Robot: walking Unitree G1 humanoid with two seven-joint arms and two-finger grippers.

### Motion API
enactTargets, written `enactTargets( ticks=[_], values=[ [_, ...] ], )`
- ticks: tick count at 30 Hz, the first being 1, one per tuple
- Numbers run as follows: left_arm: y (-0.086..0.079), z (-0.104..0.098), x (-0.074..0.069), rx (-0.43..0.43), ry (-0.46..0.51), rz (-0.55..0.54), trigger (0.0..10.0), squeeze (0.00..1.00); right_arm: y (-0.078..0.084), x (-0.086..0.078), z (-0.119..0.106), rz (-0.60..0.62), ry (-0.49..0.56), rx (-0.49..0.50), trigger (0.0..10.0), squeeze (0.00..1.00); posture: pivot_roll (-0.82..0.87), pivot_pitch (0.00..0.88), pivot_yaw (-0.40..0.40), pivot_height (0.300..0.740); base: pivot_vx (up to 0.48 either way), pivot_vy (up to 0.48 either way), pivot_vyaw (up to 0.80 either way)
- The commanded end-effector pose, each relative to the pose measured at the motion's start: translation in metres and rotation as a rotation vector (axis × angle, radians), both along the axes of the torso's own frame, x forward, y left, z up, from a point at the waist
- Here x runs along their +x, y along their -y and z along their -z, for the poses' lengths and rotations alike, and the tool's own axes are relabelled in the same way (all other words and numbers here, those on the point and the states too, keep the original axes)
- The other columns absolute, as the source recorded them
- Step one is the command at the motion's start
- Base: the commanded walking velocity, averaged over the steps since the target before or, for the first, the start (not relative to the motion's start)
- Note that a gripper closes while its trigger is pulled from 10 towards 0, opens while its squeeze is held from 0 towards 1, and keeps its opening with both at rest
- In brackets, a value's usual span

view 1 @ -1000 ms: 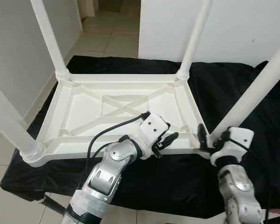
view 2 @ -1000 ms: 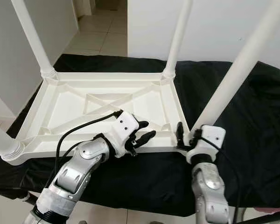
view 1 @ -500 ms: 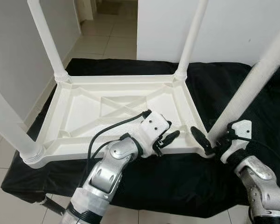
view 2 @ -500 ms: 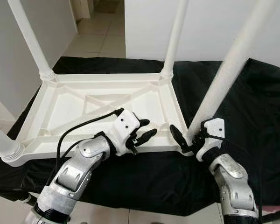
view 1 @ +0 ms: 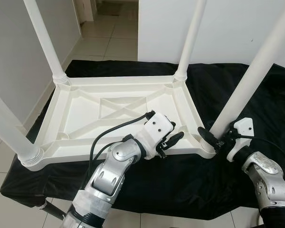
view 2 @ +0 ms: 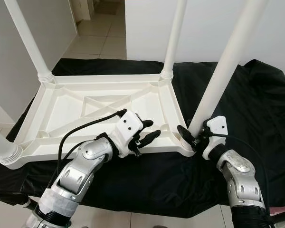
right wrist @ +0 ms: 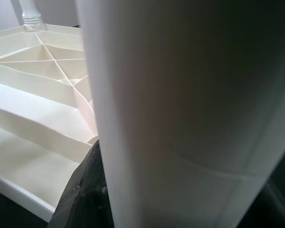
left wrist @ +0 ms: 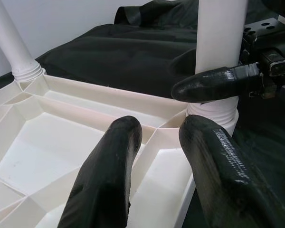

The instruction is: Building children table

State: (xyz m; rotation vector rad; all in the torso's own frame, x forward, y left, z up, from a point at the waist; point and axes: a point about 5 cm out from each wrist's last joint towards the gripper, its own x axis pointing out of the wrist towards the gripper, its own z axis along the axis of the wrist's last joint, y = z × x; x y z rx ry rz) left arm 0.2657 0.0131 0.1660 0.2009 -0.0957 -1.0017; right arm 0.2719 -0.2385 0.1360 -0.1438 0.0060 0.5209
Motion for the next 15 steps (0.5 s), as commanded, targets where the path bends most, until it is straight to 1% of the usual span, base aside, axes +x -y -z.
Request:
enactTargets(
  ticks=[1, 2, 3, 4, 7, 8, 9, 15],
  values=[
    [-0.0007, 0.0024, 0.0013, -0.002, 0.008, -0.066, 10.0, 0.00, 0.0005, -0.0043, 0.0116, -0.007, -0.053, 0.004, 0.0, 0.00, -0.14, 0.000, 0.003, 0.740, 0.000, 0.000, 0.00],
    [-0.0005, 0.0028, 0.0013, -0.002, 0.008, -0.064, 10.0, 0.00, 0.0027, -0.0054, 0.0112, 0.030, -0.050, 0.021, 2.2, 0.00, -0.14, 0.000, 0.001, 0.740, 0.000, 0.000, 0.00],
    [-0.0005, 0.0032, 0.0013, -0.002, 0.008, -0.064, 10.0, 0.00, 0.0043, -0.0061, 0.0113, 0.054, -0.048, 0.033, 2.2, 0.00, -0.14, 0.000, 0.002, 0.740, 0.000, 0.000, 0.00],
    [-0.0002, 0.0034, 0.0014, -0.001, 0.008, -0.062, 10.0, 0.00, 0.0040, -0.0079, 0.0113, 0.090, -0.042, 0.034, 10.0, 0.00, -0.15, 0.000, 0.000, 0.740, 0.000, 0.000, 0.00],
    [0.0003, 0.0037, 0.0008, -0.001, 0.009, -0.060, 10.0, 0.00, 0.0026, -0.0116, 0.0113, 0.160, -0.031, 0.043, 10.0, 0.00, -0.15, 0.000, 0.000, 0.740, 0.000, 0.000, 0.00],
    [0.0003, 0.0037, 0.0008, -0.001, 0.009, -0.060, 10.0, 0.00, 0.0026, -0.0116, 0.0113, 0.160, -0.031, 0.043, 10.0, 0.00, -0.15, 0.000, 0.000, 0.740, 0.000, 0.000, 0.00],
    [0.0007, 0.0039, 0.0007, 0.000, 0.009, -0.059, 10.0, 0.00, 0.0033, -0.0129, 0.0119, 0.237, -0.025, 0.046, 10.0, 0.00, -0.15, 0.000, 0.000, 0.740, 0.000, 0.000, 0.00],
    [0.0007, 0.0039, 0.0007, 0.000, 0.009, -0.059, 10.0, 0.00, 0.0033, -0.0129, 0.0119, 0.237, -0.025, 0.046, 10.0, 0.00, -0.15, 0.000, 0.000, 0.740, 0.000, 0.000, 0.00]
  ],
)
